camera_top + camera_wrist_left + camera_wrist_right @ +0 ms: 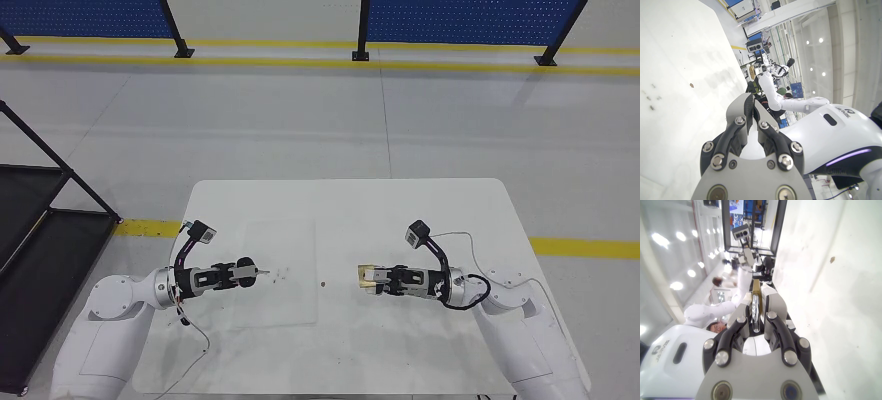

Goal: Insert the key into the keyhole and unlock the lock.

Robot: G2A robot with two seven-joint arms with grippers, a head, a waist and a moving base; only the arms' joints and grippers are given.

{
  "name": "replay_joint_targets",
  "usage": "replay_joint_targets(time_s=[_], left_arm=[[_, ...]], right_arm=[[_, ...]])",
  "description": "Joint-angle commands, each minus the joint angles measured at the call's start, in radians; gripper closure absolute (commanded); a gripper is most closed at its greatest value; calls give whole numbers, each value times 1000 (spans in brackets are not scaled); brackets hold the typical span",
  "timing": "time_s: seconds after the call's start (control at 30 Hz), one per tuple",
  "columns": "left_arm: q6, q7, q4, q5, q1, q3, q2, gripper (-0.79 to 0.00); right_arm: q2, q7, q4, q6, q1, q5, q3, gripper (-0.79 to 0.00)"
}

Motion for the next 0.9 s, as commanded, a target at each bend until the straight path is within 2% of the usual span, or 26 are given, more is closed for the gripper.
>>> replay_joint_targets(time_s=[0.0,0.1,0.3,0.87], left_arm=[[0,0,0,0,0,0,0,0],[5,22,-10,5,4,10,-2,0],[-8,96,-82,19,23,117,-14,0],[-70,381,-40,140,-91,410,-61,0]], right_arm=[[0,0,0,0,0,0,0,0],[0,0,0,0,0,0,0,0],[0,0,0,0,0,0,0,0],[0,0,0,0,0,0,0,0]])
